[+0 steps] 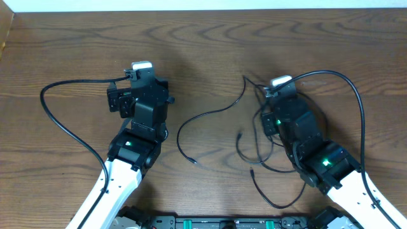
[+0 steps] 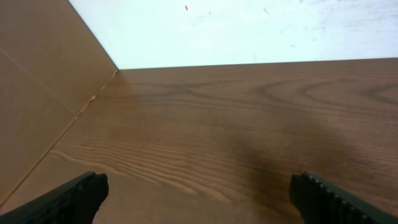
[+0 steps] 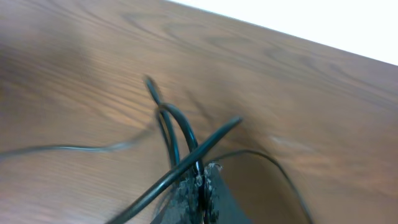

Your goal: Untangle cables

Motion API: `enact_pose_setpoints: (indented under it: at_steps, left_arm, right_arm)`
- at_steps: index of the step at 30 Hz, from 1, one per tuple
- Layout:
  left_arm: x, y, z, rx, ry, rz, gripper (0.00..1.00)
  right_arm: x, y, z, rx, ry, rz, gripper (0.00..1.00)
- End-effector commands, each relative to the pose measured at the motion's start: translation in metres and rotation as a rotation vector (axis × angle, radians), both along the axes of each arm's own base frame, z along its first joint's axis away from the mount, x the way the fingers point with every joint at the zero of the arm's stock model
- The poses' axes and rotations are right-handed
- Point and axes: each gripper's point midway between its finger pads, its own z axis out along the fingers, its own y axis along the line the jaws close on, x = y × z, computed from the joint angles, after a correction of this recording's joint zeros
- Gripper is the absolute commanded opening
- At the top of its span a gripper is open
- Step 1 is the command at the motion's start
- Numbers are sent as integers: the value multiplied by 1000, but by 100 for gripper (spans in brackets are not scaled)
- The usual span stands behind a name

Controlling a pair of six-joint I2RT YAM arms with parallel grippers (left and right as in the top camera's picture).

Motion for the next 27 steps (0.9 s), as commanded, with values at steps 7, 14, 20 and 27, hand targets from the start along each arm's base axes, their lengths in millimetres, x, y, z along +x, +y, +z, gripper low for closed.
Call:
enact_pose_setpoints:
  at_steps: [7,14,20,27]
  left_arm:
    - [0,5,8,14,-15,25,98]
    - [0,5,8,14,-15,25,98]
    - [0,5,8,14,-15,25,98]
    - [0,5,8,14,-15,25,98]
  right_arm:
    - [-6,-50,-31,-243,100,-169,1]
    - [24,-40,-76,-223,150,-173,1]
    - [69,-47,-120,-203,135,-252,1]
    - [83,-83,-143,-293,147,-354,1]
